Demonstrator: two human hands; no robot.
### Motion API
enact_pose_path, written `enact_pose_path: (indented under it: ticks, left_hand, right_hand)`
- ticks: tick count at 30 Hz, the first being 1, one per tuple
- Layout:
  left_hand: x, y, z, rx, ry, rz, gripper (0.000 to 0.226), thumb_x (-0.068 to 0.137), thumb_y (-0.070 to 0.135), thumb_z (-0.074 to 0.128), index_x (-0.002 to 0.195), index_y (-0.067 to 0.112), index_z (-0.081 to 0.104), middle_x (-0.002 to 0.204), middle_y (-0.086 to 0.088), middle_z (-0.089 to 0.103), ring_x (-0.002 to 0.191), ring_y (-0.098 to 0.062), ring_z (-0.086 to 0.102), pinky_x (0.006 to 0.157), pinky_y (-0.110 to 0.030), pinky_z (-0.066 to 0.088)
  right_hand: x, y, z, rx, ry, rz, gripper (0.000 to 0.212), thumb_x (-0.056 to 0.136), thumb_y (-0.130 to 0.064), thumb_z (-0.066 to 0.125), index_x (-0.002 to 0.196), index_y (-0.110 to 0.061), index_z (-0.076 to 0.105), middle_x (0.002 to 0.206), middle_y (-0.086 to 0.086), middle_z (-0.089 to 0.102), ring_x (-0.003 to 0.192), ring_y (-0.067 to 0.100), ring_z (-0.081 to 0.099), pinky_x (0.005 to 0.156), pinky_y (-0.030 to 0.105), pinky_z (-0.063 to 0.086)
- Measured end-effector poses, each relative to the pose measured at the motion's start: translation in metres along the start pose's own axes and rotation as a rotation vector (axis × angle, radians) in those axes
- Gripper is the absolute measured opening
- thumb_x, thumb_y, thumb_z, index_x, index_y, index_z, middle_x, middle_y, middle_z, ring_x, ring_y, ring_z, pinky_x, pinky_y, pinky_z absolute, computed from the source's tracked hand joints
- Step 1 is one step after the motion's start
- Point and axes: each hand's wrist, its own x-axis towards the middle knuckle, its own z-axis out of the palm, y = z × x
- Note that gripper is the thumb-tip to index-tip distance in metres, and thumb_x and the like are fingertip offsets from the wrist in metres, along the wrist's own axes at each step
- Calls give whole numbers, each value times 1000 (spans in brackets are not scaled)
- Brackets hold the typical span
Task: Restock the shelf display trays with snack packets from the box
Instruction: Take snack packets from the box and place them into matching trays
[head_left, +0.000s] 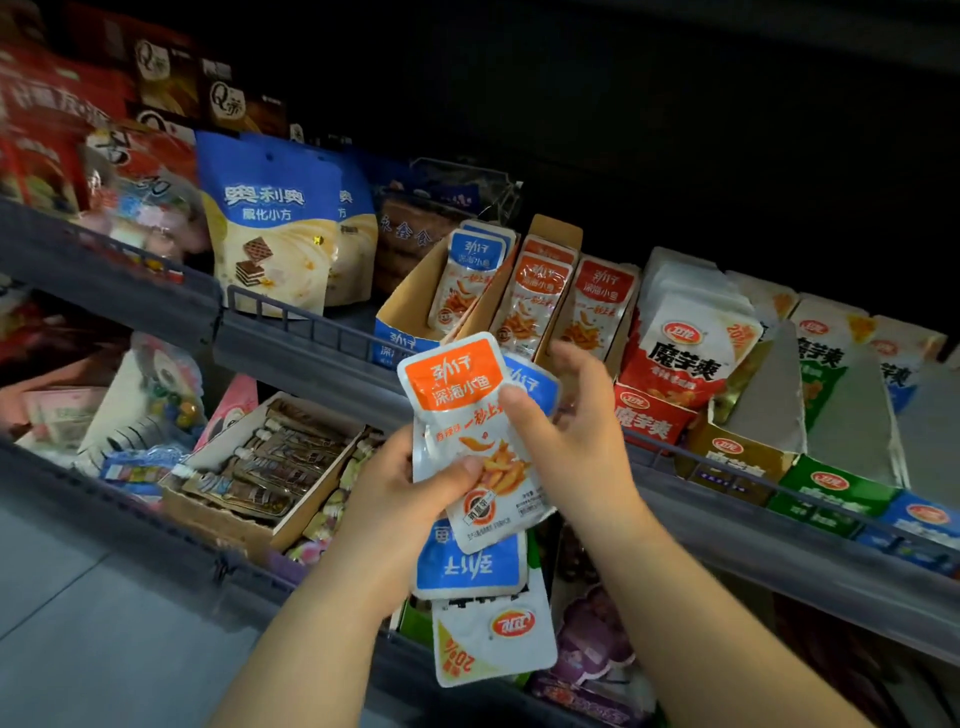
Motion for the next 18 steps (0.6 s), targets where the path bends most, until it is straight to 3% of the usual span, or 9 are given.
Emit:
enact_pose_path:
  ticks: [2, 4, 5, 7, 11, 13, 18]
  left_hand:
    - [0, 0, 1, 21, -19, 2, 16, 78, 8, 63, 88, 20, 62, 75, 4, 73, 69, -15, 70, 59, -30, 54]
    - [-1, -1, 3, 31, -46, 1, 17, 78, 7, 63, 91, 19, 62, 79, 2, 73, 72, -16, 71, 60, -30, 55]
    - [-1, -1, 4, 39, -58, 5, 17, 78, 6, 63, 90, 19, 62, 79, 2, 73, 72, -16, 71, 59, -29, 56]
    - [-1, -2, 5, 59, -69, 10, 17, 78, 6, 64, 87, 20, 62, 77, 4, 73, 71, -14, 70, 58, -27, 56]
    - [0, -3, 5, 71, -87, 2, 17, 77, 9, 64, 91, 18, 62, 80, 3, 74, 73, -15, 71, 59, -28, 57]
    - [1, -2, 3, 39, -60, -1, 17, 76, 9, 65, 91, 17, 62, 80, 1, 74, 71, -17, 71, 59, -30, 58]
    - [6, 3, -4, -9, 17, -18, 15, 76, 14, 65, 89, 18, 61, 80, 0, 74, 70, -18, 71, 59, -33, 57]
  right_hand:
    - [11, -8, -5, -239, 0, -122, 60, 79, -33, 65, 132, -26, 38, 124, -13, 34, 122, 6, 34, 102, 24, 35]
    - [21, -17, -10, -330, -108, -131, 48, 78, -35, 66, 122, -33, 47, 122, -12, 44, 121, 9, 38, 103, 31, 37]
    - [25, -23, -12, -306, -188, -91, 37, 79, -33, 66, 112, -34, 50, 115, -12, 51, 114, 10, 46, 98, 33, 44]
    - [33, -32, -18, -206, -343, 11, 21, 82, -22, 65, 98, -31, 54, 98, -12, 57, 90, 4, 58, 79, 22, 54]
    - [50, -44, -26, -265, -499, 77, 14, 83, -13, 63, 77, -26, 60, 81, -11, 62, 69, -2, 60, 58, 8, 51]
    - [58, -50, -28, -328, -520, 74, 16, 82, -15, 64, 71, -26, 60, 74, -13, 63, 65, -4, 60, 54, 5, 49]
    - [74, -64, -37, -547, -607, 22, 15, 82, -20, 64, 70, -28, 59, 72, -14, 63, 70, -3, 57, 62, 12, 40]
